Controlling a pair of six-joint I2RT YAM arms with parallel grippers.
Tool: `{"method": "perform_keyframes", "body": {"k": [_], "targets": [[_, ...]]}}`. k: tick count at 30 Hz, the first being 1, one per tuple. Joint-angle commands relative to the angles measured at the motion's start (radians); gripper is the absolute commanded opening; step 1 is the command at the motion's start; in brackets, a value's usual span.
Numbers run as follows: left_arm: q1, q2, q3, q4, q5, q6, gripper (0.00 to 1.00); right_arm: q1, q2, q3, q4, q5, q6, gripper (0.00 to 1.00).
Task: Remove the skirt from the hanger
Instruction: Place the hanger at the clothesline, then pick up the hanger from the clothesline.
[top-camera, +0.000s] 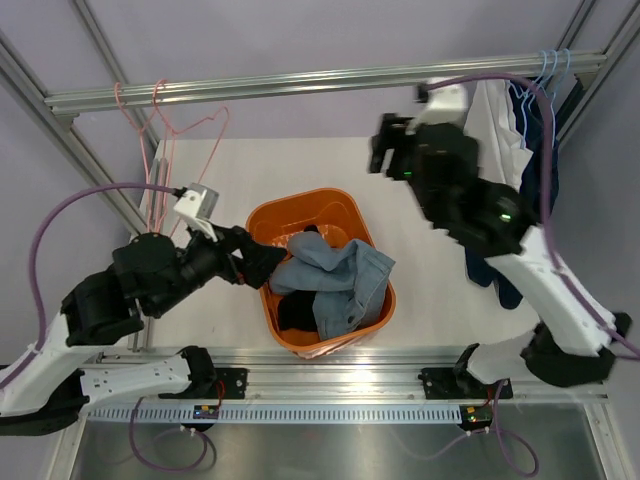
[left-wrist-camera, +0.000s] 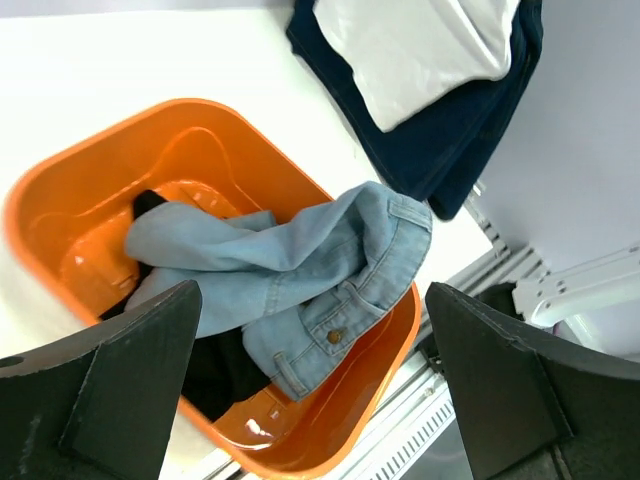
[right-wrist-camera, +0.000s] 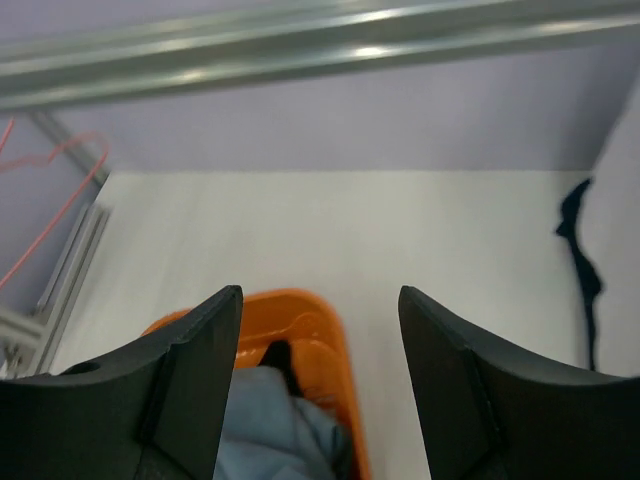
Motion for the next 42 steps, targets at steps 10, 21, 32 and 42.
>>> {"method": "perform_keyframes", "body": {"k": [10,21,32,42], "targets": [[-0.003,0.151,0.009,0.27,0.17,0.069,0.99,-0.71,-0.2,-0.004,-0.151,-0.54,-0.242,0.7],[-0.003,0.113,-0.047,0.296,0.187,0.08,0.99,-1.054,-0.201,-0.168,-0.042,-0.836,-0.087,0.56],[-0.003,0.159,-0.047,0.343,0.261,0.146,0.99,-1.111,-0.217,-0.257,0.073,-0.817,-0.041,0.36],[-0.001,0.137,-0.07,0.38,0.287,0.166,0.99,-1.16,-0.168,-0.227,0.076,-0.741,-0.027,0.36]]}}
